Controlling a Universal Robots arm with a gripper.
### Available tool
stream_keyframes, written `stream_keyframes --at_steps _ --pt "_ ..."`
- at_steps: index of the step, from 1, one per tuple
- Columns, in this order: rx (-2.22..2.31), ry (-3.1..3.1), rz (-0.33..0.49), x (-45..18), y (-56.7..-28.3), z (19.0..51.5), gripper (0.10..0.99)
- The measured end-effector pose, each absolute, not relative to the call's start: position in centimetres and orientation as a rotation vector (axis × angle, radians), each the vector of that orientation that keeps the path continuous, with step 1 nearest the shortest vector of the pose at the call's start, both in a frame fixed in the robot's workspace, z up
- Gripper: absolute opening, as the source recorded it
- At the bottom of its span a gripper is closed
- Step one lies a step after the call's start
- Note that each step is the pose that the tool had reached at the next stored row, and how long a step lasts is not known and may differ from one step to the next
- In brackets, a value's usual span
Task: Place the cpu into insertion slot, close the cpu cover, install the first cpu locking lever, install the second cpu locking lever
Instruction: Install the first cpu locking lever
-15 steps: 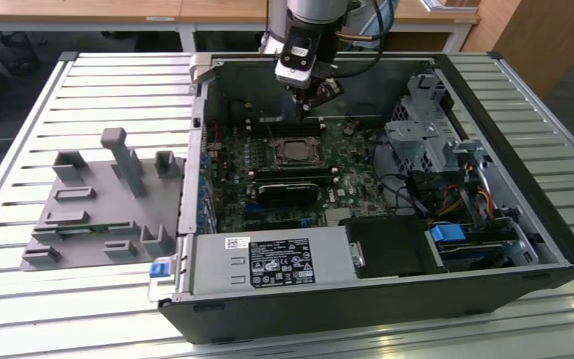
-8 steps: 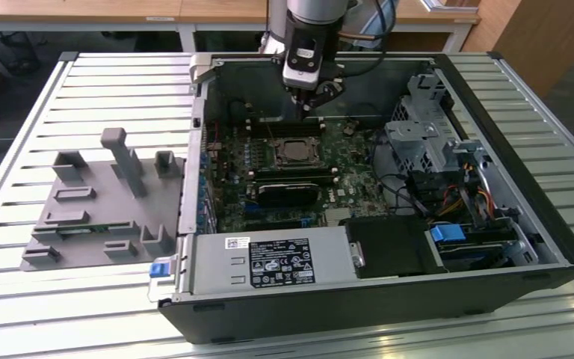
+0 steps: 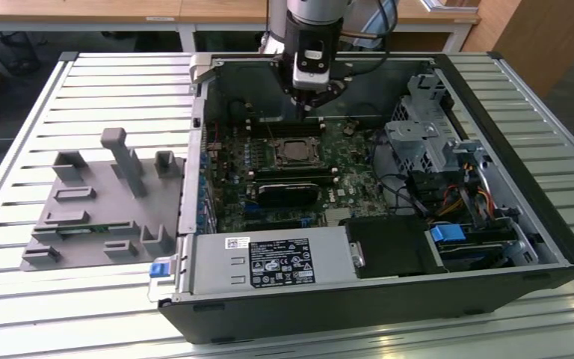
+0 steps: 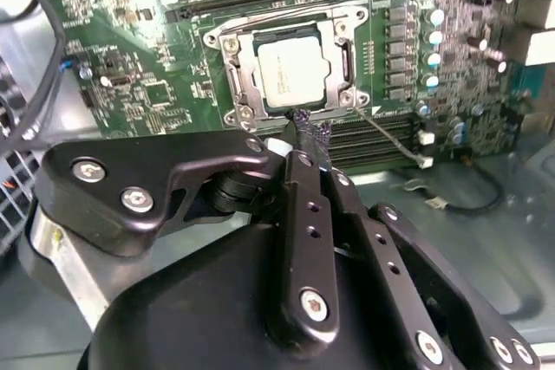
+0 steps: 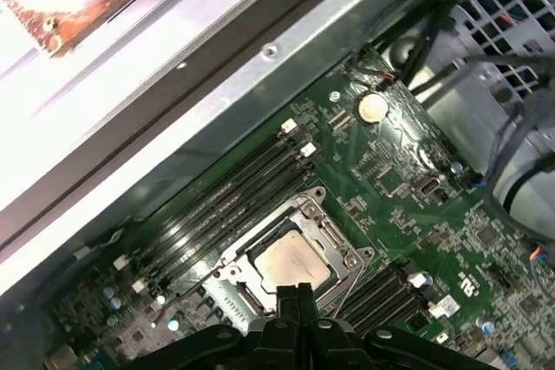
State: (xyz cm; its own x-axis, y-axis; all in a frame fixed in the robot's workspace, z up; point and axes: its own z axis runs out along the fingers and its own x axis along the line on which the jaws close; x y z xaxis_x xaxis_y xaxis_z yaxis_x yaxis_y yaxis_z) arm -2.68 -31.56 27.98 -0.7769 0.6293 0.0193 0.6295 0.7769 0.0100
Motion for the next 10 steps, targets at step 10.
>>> stream_keyframes --at_steps 10 --pt "-0.78 -3.028 -0.024 -2.67 -31.56 27.9 0.106"
